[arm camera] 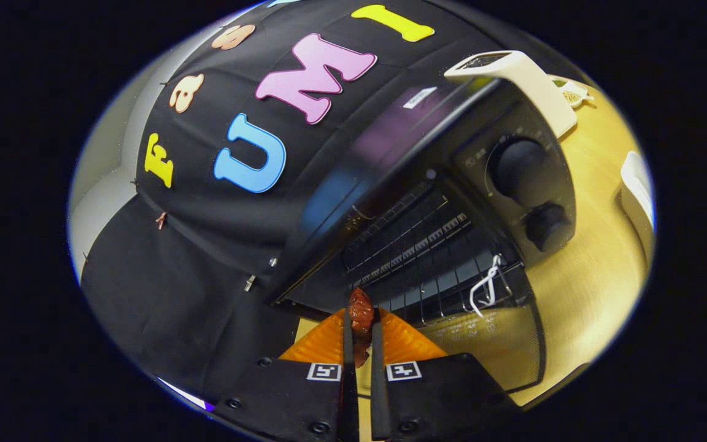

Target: Open the toaster oven, put the food inside, and close the toaster oven door.

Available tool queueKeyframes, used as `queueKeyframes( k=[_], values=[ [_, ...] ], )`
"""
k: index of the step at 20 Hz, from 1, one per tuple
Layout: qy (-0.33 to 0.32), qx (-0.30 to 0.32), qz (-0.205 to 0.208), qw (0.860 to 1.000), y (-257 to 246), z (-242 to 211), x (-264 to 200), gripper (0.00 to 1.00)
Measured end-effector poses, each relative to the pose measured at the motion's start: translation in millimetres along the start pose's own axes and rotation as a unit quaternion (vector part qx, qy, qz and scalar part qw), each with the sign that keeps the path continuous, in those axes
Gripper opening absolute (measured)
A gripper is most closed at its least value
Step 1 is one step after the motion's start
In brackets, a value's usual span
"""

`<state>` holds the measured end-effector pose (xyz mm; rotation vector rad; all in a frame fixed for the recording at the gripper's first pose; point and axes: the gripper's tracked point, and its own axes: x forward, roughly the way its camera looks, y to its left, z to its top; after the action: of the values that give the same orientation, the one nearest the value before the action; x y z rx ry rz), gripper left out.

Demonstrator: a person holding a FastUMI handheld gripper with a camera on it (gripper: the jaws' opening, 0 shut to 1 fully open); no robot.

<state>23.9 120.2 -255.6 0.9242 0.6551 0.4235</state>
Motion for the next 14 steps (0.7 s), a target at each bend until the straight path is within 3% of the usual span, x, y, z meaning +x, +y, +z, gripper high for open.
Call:
queueKeyframes(
  k=[5,8,10,14],
  values=[
    [-0.036,0.02,0.006,0.999,-12.7,19.4,24.3,0.12],
    [-0.067,-0.001,-0.025,0.997,-27.7,36.3,28.6,0.12],
    [-0.073,-0.04,-0.065,0.994,-40.7,41.7,31.1,0.17],
    [-0.08,-0.088,-0.087,0.989,-38.2,46.0,22.3,0.63]
  ],
)
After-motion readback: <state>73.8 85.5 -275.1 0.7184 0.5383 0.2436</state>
